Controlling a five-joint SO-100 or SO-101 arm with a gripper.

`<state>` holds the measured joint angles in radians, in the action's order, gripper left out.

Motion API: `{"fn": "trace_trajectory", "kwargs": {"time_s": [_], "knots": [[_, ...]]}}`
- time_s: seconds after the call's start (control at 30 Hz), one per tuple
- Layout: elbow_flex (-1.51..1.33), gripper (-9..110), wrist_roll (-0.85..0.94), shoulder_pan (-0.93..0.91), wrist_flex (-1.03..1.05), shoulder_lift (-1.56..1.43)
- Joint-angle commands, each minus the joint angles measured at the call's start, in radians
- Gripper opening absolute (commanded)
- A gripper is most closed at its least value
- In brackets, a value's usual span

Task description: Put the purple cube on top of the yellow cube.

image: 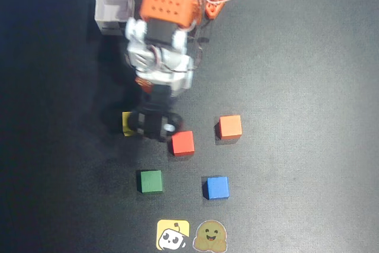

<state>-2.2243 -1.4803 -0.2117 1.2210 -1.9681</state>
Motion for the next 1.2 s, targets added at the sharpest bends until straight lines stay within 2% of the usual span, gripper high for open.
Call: {"fn": "trace_trajectory", "kwargs": {"time_s": [0.0, 0.37, 1.17], "knots": [[0.052, 2, -0.002, -0.072, 0.009, -0.054], [0.189, 2, 0.189, -0.183, 0.017, 0.067], [0.442, 2, 0.187, -0.120, -0.018, 0.351]]}}
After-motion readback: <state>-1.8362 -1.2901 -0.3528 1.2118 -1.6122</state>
